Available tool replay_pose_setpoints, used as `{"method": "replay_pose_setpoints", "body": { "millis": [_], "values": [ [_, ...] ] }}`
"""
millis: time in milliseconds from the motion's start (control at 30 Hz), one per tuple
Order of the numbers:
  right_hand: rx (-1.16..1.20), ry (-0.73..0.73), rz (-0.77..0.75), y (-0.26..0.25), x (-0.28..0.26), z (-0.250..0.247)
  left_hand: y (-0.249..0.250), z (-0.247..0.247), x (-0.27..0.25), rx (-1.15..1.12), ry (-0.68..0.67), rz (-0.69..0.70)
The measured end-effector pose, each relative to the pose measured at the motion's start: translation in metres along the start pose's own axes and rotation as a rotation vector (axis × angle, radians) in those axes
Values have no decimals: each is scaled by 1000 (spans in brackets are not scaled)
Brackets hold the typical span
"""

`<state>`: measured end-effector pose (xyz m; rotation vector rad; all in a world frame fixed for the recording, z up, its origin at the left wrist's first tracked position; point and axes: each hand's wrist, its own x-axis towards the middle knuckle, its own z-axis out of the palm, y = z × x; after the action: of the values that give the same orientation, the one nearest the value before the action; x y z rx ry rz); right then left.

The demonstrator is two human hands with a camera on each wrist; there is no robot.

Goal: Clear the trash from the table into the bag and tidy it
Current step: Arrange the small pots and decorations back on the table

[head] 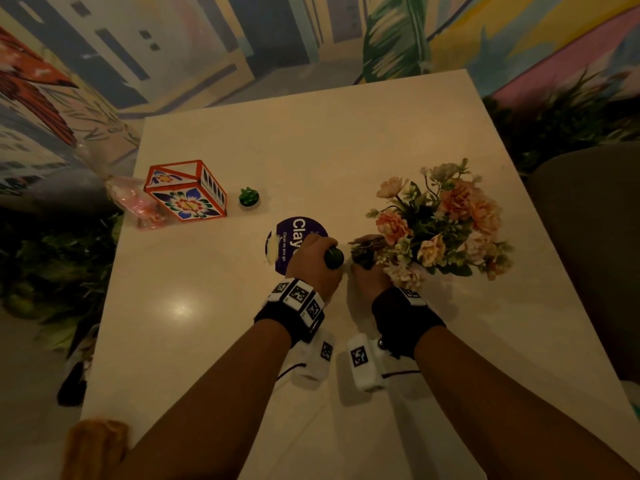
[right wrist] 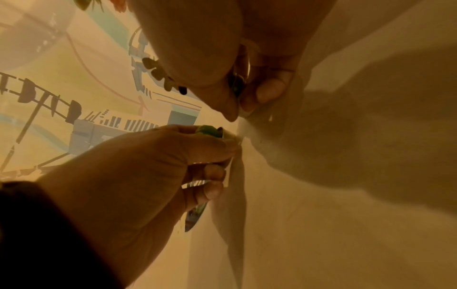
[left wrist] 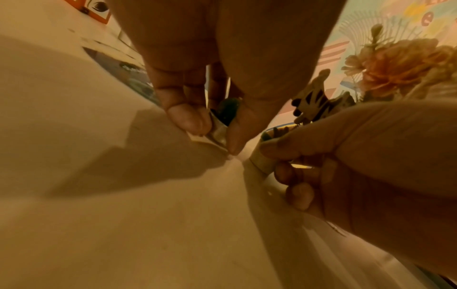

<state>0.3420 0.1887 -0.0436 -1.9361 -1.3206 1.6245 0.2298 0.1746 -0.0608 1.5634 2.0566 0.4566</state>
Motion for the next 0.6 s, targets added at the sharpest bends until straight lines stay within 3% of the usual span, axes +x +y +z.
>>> {"method": "replay_pose_setpoints", "body": {
  "millis": [300,433,600],
  "values": [
    [-120,-112,31,-2,-9,-7,2,1,-2,-7,32,-19],
    [-36,-19,-9,-3,-2,-1,2,2,-2,-1,42,-25],
    [-41,-8,-39,-1,-1,0,2,0,-3,-27,7,-41]
  ]
}}
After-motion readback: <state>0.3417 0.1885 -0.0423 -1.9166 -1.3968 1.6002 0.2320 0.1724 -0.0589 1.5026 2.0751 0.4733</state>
